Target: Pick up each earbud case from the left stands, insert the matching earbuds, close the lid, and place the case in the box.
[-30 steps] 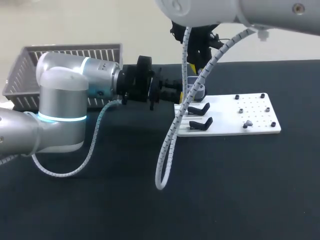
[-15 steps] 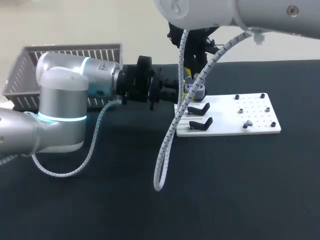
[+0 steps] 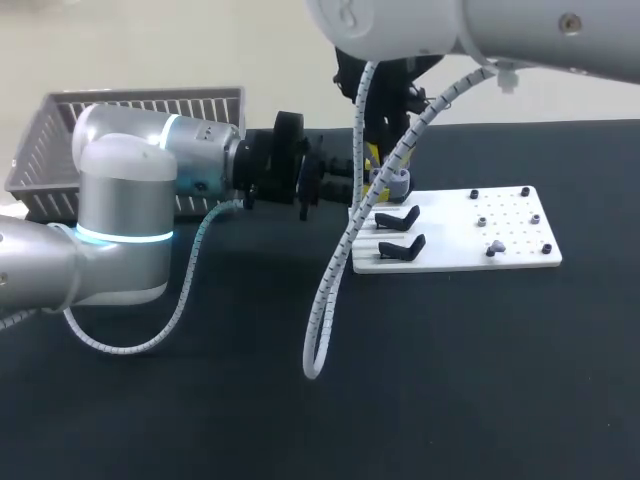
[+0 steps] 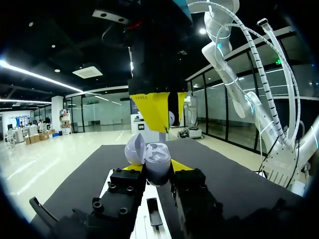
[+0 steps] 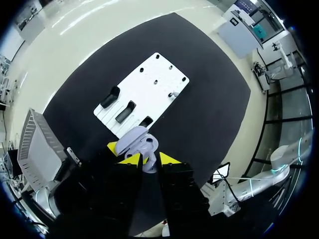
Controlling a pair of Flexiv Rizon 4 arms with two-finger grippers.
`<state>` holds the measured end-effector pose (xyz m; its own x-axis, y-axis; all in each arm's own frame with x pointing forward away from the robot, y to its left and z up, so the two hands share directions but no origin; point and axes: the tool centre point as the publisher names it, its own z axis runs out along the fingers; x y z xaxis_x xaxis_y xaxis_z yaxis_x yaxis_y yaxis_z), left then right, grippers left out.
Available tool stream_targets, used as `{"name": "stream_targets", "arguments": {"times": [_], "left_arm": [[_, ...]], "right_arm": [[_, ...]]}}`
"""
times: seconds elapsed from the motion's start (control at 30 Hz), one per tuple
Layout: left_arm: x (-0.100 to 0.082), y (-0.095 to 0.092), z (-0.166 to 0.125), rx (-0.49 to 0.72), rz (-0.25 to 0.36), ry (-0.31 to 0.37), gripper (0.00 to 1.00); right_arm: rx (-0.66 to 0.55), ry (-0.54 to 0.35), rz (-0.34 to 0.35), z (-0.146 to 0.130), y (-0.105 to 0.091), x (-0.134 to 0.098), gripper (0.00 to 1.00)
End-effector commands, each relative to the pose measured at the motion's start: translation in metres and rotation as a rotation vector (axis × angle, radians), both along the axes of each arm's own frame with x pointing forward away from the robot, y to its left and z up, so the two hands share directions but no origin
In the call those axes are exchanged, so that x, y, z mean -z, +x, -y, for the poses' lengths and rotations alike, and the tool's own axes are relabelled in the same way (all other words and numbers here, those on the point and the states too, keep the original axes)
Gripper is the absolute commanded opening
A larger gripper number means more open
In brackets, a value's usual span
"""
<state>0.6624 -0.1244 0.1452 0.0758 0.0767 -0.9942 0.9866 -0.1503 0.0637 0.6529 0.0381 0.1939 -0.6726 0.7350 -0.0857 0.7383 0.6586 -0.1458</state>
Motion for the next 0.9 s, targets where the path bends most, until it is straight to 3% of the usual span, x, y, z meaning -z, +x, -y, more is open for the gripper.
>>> {"name": "stream_targets", "arguments": {"times": [0.03,0.9], "left_arm": [[0.001,0.000,0.000,0.000,0.001,-0.002,0.00],[0.001,0.000,0.000,0.000,0.001,-0.002,0.00]], "right_arm": [[0.004,0.005,-0.002,0.002,0.000,0.002,0.00],[0.001,0.023,0.014,0.013,0.005,0.012,0.00]]}}
